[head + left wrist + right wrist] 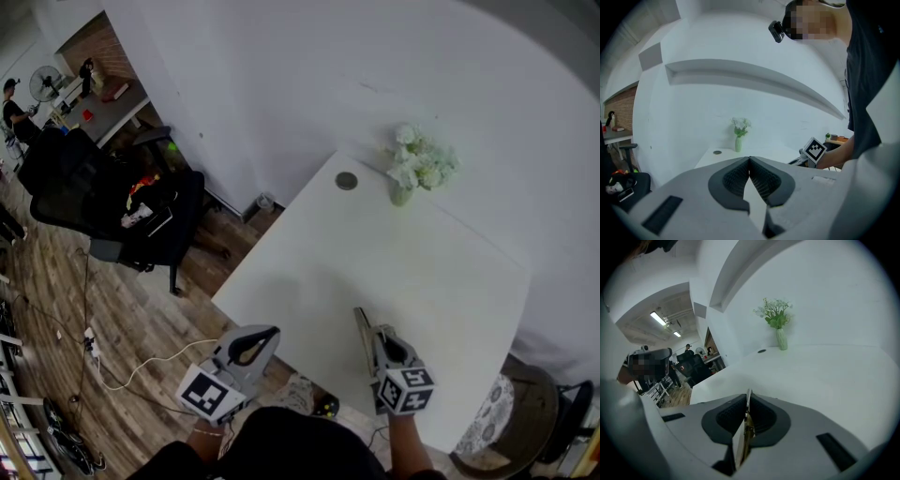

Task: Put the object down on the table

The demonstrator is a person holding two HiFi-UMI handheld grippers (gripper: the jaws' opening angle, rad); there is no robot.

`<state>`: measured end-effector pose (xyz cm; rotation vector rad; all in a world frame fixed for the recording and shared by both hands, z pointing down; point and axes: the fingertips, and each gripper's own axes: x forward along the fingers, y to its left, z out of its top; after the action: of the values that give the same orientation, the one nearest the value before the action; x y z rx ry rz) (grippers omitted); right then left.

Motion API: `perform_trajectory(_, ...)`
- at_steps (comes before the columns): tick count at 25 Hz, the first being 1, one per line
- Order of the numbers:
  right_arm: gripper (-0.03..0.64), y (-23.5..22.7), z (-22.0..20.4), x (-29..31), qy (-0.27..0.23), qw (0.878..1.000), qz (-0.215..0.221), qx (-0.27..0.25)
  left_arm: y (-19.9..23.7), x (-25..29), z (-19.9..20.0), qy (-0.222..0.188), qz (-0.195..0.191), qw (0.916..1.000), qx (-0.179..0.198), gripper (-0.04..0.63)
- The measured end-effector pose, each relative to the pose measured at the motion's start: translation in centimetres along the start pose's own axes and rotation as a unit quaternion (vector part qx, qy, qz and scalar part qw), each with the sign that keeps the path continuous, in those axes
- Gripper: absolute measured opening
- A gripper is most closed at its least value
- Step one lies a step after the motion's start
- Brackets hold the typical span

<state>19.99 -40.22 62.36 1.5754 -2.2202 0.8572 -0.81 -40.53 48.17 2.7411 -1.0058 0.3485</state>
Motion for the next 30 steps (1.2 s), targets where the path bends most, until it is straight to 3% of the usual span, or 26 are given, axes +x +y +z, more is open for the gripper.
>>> perform_trajectory(15, 0.037, -1.2, -0.8, 0.9, 0.016, 1.000, 0.010, 0.023, 0.1, -0.5, 0.2, -0.004, 0.006, 1.0000, -0.002, 0.000)
perform_trajectory(24, 0.064, -1.9, -1.0, 1.2, 0.023, 1.000, -0.009, 0.008, 0.2, -1.1, 0.4, -0.010, 0.008, 0.9999, 0.000, 0.000)
perform_trajectory(30, 0.110, -2.3, -1.3, 1.2, 0.036, 0.998, -0.038, -0.030, 0.3, -1.9, 0.4, -0.011, 0.012, 0.9999, 0.001, 0.000)
